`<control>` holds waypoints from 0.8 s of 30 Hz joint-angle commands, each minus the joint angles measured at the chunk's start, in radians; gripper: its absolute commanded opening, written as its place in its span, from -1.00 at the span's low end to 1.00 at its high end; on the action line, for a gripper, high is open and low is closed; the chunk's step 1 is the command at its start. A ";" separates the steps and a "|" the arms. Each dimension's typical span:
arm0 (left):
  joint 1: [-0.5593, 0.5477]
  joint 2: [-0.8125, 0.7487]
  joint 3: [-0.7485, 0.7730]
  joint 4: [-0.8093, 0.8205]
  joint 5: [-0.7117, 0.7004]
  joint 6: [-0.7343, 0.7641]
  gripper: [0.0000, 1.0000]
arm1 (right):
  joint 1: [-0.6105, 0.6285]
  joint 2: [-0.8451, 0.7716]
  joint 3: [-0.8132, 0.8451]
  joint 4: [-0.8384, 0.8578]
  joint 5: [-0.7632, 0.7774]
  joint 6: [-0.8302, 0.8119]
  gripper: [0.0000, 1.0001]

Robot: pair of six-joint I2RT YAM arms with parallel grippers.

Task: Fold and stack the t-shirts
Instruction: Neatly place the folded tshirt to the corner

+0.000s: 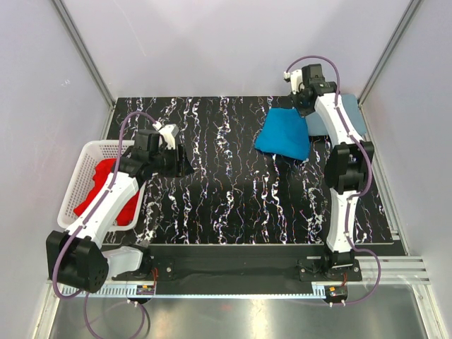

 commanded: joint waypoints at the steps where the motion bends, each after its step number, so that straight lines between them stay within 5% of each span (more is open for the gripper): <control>1: 0.002 -0.010 -0.001 0.040 0.028 0.013 0.18 | -0.004 -0.131 -0.050 0.070 0.108 -0.086 -1.00; 24: 0.002 -0.011 -0.007 0.048 0.059 0.005 0.16 | -0.092 -0.216 0.008 0.101 0.111 -0.249 -1.00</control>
